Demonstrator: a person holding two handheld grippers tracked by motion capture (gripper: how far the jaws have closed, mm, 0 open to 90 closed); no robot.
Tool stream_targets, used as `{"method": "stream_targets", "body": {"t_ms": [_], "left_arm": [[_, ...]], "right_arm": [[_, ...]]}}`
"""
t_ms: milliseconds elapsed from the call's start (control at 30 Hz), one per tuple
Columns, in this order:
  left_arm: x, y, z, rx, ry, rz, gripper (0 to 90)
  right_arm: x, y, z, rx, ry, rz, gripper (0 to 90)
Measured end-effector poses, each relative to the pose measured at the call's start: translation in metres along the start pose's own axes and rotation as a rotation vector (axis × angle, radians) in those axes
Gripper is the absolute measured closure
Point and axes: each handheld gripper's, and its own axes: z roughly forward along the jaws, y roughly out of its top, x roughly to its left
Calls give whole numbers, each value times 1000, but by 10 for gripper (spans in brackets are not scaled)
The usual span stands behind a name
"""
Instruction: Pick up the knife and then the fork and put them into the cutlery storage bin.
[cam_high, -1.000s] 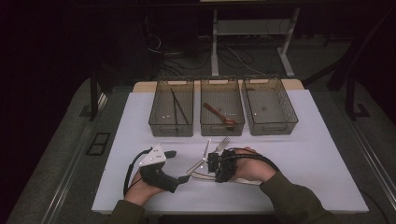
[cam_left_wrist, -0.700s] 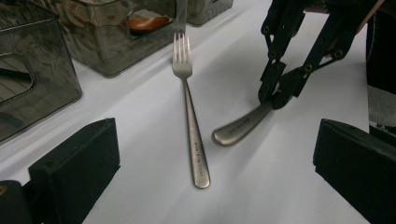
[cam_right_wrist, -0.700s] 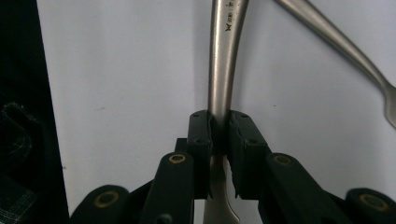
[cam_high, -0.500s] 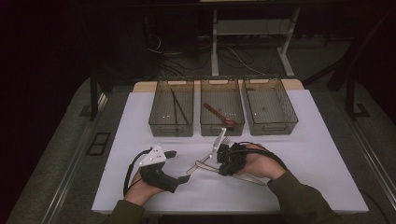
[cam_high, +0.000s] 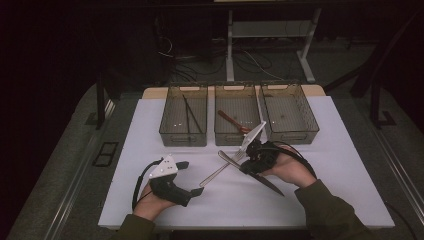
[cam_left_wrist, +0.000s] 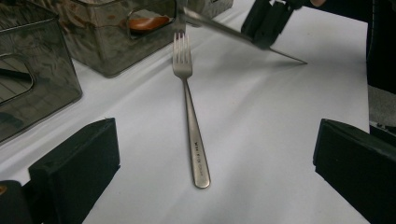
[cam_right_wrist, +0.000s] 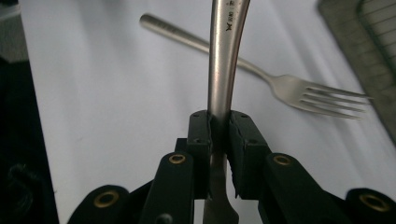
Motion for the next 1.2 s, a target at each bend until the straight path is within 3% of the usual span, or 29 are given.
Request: {"method": "stream_targets", "body": {"t_ms": [567,967,1200], "left_arm": [[2,-1,0,-1,-3,-5,0],[2,-1,-1,-3,1,-4,0],[2,-1,-1,-4,2,-4,0]], "right_arm": [[-31,-24,-30,-202,-13,195,784],[-47,-43,-54,-343,-41,278,784],[-58,-51,-76,-433,-101,318,784]]}}
